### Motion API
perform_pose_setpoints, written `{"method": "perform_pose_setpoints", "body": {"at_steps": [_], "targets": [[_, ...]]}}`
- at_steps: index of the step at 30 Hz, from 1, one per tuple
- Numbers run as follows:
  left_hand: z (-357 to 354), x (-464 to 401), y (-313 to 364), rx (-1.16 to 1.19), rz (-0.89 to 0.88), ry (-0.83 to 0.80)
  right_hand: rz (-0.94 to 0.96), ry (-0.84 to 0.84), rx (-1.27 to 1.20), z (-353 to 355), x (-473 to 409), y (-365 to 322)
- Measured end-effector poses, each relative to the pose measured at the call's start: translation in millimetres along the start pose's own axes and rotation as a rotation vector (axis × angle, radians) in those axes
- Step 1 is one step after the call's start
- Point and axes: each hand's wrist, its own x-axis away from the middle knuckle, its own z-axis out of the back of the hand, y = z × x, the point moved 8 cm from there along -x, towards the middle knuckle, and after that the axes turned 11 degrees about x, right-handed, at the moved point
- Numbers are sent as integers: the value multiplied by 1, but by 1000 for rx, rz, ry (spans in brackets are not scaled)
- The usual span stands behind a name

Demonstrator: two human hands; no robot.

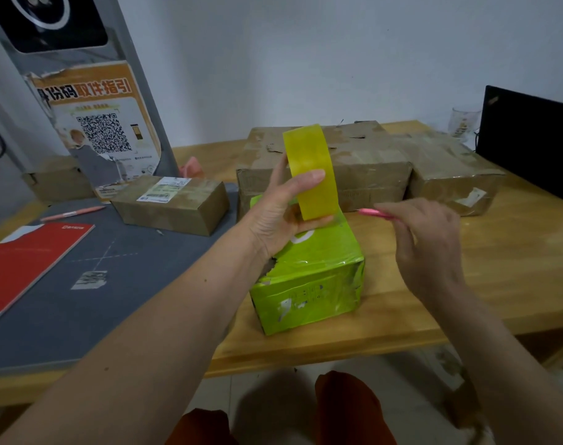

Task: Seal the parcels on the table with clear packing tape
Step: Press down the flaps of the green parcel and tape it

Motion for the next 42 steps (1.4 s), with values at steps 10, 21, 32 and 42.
{"method": "perform_pose_setpoints", "body": {"at_steps": [10, 21, 32, 42], "targets": [[-1, -1, 0, -22, -36, 10, 453, -42, 383, 19, -20, -81], [10, -4, 8, 96, -85, 93, 30, -69, 333, 17, -15, 9], [10, -3, 8, 60, -112, 103, -334, -424, 12, -79, 45, 48], [11, -2, 10, 99, -135, 118, 382, -103, -156, 4, 35, -93]]}}
